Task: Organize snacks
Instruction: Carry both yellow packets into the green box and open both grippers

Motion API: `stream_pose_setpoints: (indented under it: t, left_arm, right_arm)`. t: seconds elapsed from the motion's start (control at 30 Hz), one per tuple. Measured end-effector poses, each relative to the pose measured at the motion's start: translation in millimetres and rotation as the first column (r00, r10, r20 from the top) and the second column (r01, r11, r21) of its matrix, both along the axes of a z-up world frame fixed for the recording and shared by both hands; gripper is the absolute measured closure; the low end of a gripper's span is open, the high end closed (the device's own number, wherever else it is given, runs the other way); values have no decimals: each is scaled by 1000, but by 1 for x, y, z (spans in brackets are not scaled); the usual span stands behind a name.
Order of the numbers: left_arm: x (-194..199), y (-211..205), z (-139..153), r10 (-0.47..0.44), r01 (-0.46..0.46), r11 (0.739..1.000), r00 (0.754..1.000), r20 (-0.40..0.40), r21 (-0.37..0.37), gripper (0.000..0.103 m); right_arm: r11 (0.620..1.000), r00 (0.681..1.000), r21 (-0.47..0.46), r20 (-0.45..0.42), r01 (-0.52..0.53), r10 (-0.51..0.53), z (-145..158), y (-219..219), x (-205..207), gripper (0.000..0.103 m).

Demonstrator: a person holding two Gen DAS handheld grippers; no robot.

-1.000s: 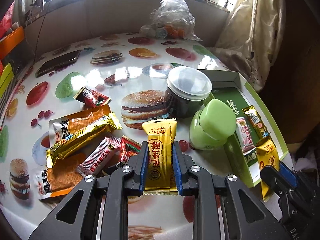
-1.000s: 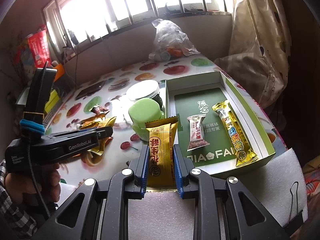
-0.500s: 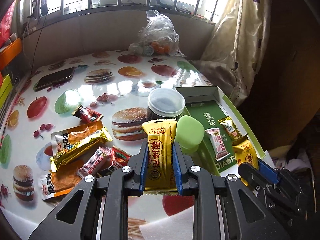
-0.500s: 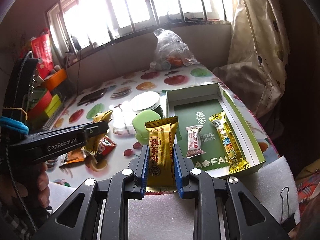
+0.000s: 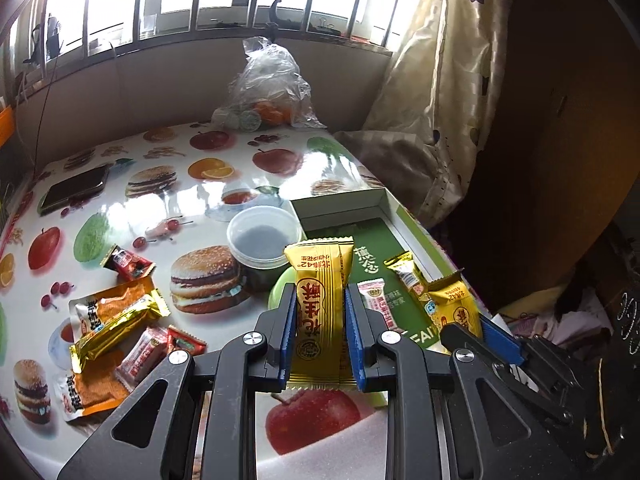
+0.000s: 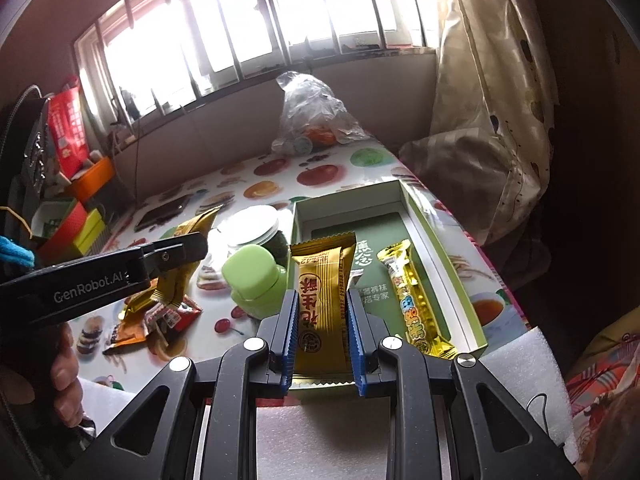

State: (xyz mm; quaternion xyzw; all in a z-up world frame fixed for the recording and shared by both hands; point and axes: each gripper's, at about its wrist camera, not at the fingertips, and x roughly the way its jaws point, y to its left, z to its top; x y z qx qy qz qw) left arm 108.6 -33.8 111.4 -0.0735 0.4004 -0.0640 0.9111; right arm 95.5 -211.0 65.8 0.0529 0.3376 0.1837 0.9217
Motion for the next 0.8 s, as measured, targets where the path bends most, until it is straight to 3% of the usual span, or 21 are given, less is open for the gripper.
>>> stream_pose_setpoints:
  t: [0.37, 0.8]
  left_arm:
    - [16, -37, -12, -78, 77, 996, 996, -43, -37, 79]
    - [23, -64, -40, -124, 123, 992, 986, -112, -12, 79]
  right_arm:
    - [998, 998, -9, -31, 59, -60, -13, -29, 28, 81]
    - [996, 994, -59, -74, 74, -78, -36, -47, 53, 81]
